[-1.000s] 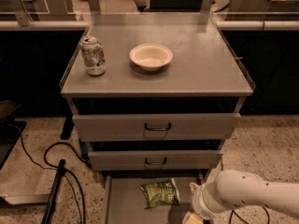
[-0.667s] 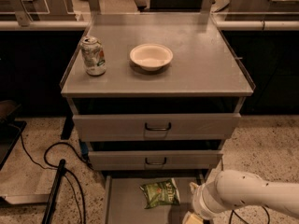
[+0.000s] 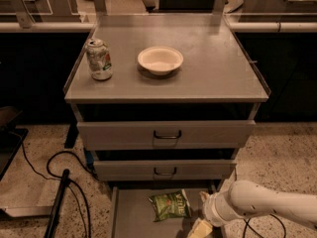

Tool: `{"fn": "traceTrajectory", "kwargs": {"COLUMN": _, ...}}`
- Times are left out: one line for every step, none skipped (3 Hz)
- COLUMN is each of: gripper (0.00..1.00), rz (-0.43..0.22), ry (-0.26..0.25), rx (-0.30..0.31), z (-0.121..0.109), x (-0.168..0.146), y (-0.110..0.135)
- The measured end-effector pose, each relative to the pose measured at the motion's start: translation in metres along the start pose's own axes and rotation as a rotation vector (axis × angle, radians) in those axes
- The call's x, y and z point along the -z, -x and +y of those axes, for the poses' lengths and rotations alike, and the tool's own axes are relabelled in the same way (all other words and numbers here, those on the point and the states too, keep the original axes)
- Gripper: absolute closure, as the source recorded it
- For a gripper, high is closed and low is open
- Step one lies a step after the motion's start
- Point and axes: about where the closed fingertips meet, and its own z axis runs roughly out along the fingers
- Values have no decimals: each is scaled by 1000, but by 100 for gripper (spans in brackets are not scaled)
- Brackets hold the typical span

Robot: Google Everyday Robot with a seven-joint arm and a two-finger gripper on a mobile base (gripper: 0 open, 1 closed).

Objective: Pick green jalapeno chip bag from bottom drawer and place on counter

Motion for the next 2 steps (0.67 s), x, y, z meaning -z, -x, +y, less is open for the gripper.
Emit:
{"fn": "traceTrajectory", "kwargs": {"gripper": 0, "rz": -55, "ry": 14, "rx": -16, "z": -25, "x": -33, "y": -11}}
{"fn": "traceTrajectory", "kwargs": {"gripper": 0, "rz": -63, "ry": 15, "rx": -22, "z": -29, "x": -39, "y": -11}}
